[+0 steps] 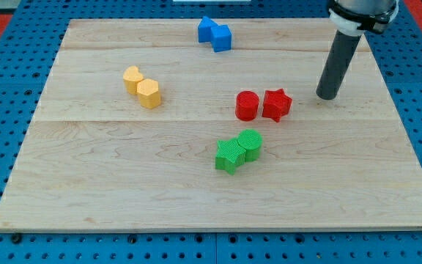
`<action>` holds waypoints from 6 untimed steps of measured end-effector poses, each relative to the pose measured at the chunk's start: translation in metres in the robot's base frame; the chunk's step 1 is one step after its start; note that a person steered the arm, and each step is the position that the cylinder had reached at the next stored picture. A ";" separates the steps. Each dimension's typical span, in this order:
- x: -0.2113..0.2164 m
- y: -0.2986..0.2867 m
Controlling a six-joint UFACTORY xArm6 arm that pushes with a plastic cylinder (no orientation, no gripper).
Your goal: Move the red star towards the bottom right
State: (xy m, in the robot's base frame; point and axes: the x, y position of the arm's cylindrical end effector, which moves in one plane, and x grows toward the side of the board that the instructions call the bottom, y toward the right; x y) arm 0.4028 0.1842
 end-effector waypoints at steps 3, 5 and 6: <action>0.021 -0.024; -0.039 -0.127; -0.008 -0.117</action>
State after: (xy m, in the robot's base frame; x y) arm 0.3950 0.0673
